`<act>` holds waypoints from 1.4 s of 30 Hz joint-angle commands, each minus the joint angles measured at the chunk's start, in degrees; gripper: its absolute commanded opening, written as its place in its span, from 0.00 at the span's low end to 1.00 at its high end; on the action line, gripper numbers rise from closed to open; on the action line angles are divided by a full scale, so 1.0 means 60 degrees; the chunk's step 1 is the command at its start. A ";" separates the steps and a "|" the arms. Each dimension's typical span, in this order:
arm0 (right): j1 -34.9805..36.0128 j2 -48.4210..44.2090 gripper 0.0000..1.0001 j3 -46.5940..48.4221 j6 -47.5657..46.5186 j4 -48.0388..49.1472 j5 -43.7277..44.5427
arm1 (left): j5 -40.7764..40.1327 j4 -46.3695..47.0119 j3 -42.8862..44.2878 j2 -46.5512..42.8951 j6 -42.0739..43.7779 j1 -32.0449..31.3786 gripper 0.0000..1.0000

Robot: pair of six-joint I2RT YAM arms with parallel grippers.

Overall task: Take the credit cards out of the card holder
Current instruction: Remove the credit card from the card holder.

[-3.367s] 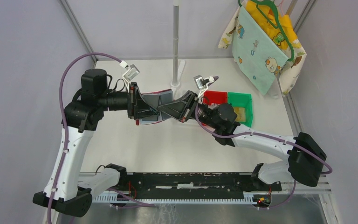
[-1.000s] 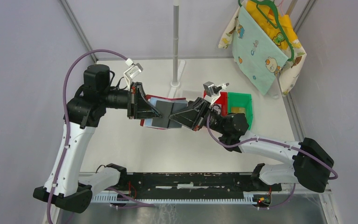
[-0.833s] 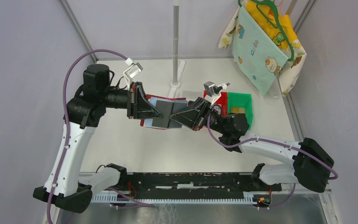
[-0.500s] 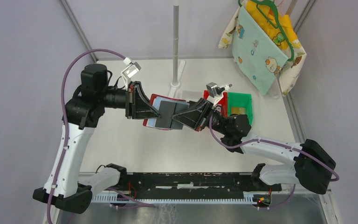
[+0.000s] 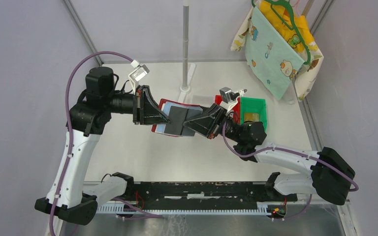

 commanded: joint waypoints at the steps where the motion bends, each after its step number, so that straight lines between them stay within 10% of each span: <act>1: -0.0159 -0.0343 0.00 -0.0138 0.0152 0.0860 -0.0045 | 0.0527 0.0539 0.0447 -0.0147 -0.0531 -0.0001 0.11; 19: -0.0197 -0.0417 0.00 -0.0164 0.0178 0.0912 -0.0075 | 0.0341 0.0598 0.0283 -0.0257 -0.0448 0.0003 0.02; 28: 0.0090 0.0060 0.26 0.0449 0.0059 0.0637 -0.0289 | -0.0605 0.0626 0.0221 -0.0304 -0.0358 -0.0004 0.02; 36: 0.0083 -0.0009 0.00 0.0259 0.0136 0.0736 -0.0192 | -0.0468 0.0619 0.0275 -0.0328 -0.0356 -0.0002 0.02; 42: -0.0294 -0.0644 0.00 -0.0444 0.0214 0.0971 -0.0131 | -0.0410 0.0599 0.0369 -0.0312 -0.0314 0.0006 0.02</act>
